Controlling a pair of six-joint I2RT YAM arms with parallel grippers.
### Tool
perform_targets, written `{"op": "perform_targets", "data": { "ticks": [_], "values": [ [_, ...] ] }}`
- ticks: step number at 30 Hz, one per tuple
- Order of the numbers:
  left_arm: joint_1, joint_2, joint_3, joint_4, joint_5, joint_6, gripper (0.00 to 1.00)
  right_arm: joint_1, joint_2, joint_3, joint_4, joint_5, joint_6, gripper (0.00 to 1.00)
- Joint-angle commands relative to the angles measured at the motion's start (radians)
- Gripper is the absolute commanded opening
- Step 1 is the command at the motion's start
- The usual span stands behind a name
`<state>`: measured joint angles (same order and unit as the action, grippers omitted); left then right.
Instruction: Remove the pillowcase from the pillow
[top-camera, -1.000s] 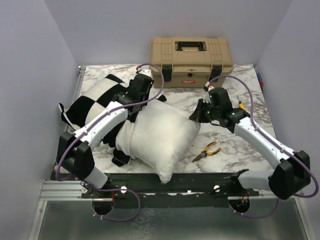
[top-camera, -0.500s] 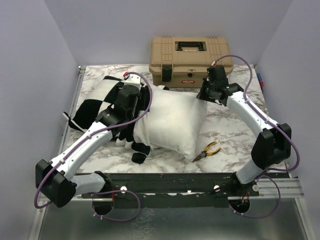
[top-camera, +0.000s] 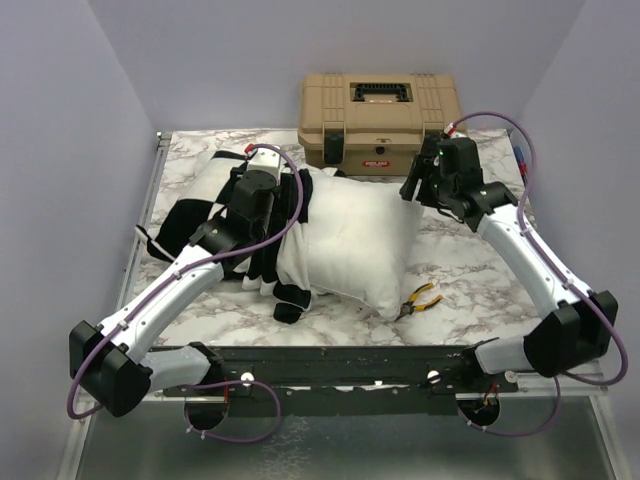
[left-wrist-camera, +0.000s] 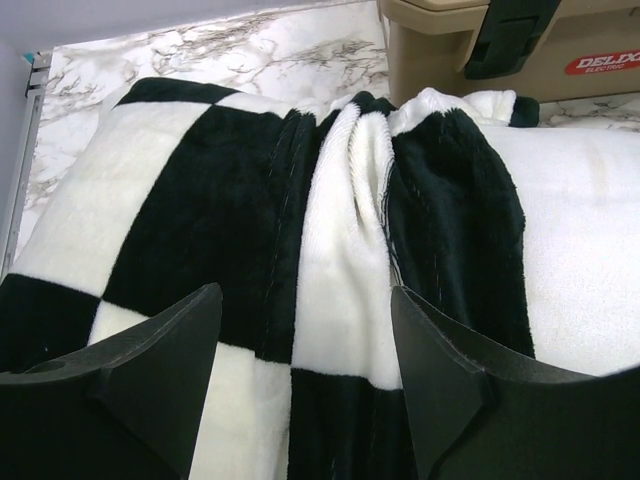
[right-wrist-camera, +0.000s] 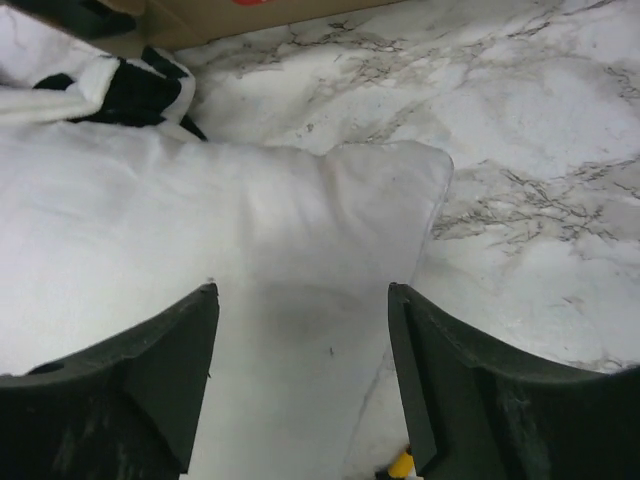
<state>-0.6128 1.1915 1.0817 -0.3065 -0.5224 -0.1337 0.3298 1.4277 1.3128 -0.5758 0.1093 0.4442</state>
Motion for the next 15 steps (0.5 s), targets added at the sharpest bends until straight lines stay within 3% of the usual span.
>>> {"op": "perform_targets", "data": {
  "ticks": [1,8,15],
  "values": [
    [0.001,-0.042,-0.017,0.022,0.017,-0.008,0.7,0.043,-0.125,-0.078,0.01,-0.007,-0.043,0.75],
    [0.001,-0.099,-0.061,0.022,0.012,-0.015,0.7,0.292,-0.251,-0.156,0.002,0.086,-0.1,0.94],
    [0.0,-0.219,-0.149,0.013,0.007,-0.029,0.7,0.653,-0.17,-0.142,-0.057,0.34,-0.112,1.0]
  ]
}}
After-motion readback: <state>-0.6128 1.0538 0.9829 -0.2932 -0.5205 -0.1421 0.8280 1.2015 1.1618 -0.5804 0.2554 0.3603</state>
